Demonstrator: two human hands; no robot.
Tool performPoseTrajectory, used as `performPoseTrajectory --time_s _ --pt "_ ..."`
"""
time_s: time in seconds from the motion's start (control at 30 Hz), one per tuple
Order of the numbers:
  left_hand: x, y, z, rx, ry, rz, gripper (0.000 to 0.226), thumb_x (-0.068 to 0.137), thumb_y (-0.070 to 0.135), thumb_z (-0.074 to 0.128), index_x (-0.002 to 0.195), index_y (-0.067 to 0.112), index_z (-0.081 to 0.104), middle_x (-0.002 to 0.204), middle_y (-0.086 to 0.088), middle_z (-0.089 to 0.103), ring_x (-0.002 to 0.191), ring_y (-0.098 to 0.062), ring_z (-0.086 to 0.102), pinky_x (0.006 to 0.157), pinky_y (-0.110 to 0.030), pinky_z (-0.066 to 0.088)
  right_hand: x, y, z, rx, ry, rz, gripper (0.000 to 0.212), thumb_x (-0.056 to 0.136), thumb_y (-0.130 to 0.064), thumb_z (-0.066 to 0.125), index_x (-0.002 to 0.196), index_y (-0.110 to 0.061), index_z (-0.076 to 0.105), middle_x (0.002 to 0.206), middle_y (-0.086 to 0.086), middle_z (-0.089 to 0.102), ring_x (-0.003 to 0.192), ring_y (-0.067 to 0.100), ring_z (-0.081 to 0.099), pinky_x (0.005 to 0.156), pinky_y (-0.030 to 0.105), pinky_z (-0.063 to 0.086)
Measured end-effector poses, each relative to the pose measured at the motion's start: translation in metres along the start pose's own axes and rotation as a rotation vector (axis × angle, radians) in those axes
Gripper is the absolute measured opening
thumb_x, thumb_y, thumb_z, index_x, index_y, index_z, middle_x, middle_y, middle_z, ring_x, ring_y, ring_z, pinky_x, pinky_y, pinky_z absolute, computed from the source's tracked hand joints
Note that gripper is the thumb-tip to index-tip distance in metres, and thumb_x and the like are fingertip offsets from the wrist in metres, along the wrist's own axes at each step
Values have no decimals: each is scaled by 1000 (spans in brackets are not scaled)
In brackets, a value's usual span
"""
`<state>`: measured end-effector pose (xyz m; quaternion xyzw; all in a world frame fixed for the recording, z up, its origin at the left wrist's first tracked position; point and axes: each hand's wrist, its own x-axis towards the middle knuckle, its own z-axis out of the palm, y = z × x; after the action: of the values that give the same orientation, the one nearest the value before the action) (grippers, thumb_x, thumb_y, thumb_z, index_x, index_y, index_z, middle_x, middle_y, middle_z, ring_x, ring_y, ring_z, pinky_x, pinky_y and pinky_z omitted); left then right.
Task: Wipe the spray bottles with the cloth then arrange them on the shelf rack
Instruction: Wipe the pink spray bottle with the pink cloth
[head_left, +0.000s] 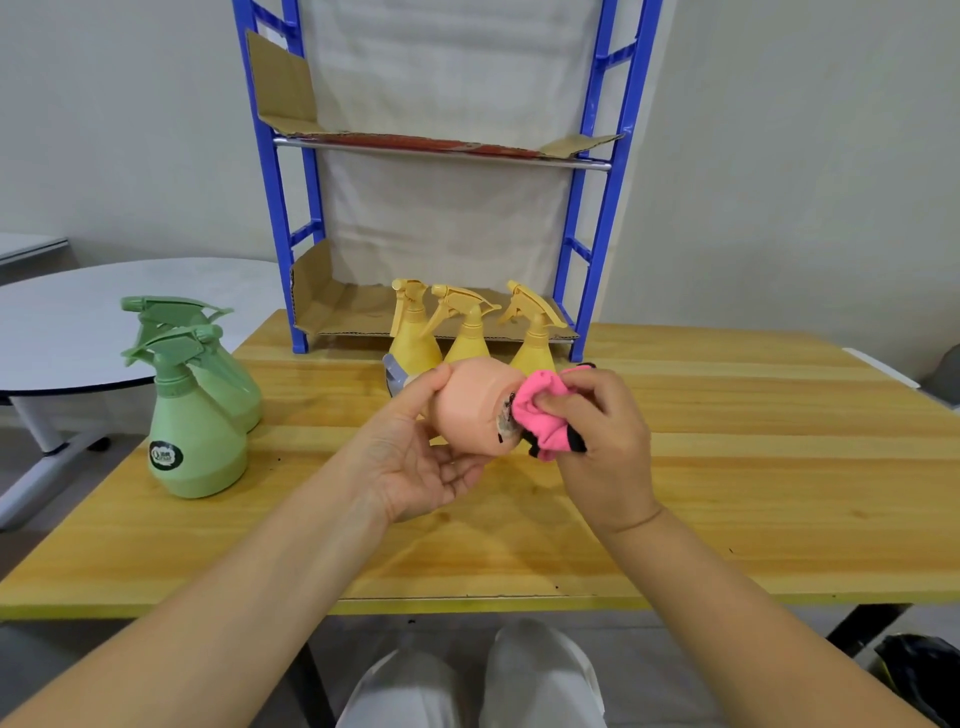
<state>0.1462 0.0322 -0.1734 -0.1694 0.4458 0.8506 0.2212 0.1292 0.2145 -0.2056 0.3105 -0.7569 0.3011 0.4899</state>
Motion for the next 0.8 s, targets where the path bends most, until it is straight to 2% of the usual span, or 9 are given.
performPoseTrajectory --time_s 0.1,0.23,0.4,0.5,0.57,0.63,0.73,0.8 --pt "1 -1 1 10 3 -6 80 53 54 72 116 8 56 102 -20 63 85 -28 64 71 -34 51 9 -5 1 19 20 48 21 82 -12 64 100 -2 70 95 10 60 86 26 55 65 39 49" --pt "6 -1 1 -29 9 -18 80 56 56 73 117 7 57 101 -20 63 84 -28 64 73 -34 51 11 -18 8 30 27 -44 18 84 -13 66 99 -3 70 99 5 56 87 26 54 68 35 48" --pt "9 4 -7 -43 42 -12 81 58 59 73 117 6 57 98 -18 62 79 -26 62 71 -34 51 -7 -15 13 -77 -96 -184 16 86 -13 65 96 -3 72 91 13 63 80 25 54 64 28 45" --pt "6 11 -16 -37 68 22 79 54 55 74 115 7 58 103 -20 62 84 -27 61 70 -34 50 -20 3 10 -110 -196 -158 18 82 -16 67 97 -6 71 92 11 63 80 26 54 58 33 47" --pt "6 15 -21 -18 104 74 75 55 48 76 116 9 57 105 -19 62 87 -28 60 68 -35 49 -27 15 6 -112 -216 -72 31 69 -8 80 98 -7 71 92 11 63 80 26 55 57 36 49" --pt "9 20 -27 24 207 179 65 64 37 78 118 12 52 105 -16 62 90 -28 60 69 -35 51 -30 21 3 -95 -223 -24 42 59 -3 87 98 -5 72 91 11 63 81 25 56 57 37 50" --pt "20 30 -42 160 364 372 62 68 26 79 120 11 49 103 -8 61 91 -22 59 67 -30 50 -32 22 4 -80 -222 -20 43 58 -2 86 98 -5 72 92 11 64 80 25 57 58 36 51" --pt "28 35 -52 293 415 458 67 67 26 81 124 12 48 111 -5 61 97 -21 59 67 -29 49 -33 22 7 -63 -219 -6 42 59 -1 84 99 -6 72 93 11 63 82 26 58 60 37 52"
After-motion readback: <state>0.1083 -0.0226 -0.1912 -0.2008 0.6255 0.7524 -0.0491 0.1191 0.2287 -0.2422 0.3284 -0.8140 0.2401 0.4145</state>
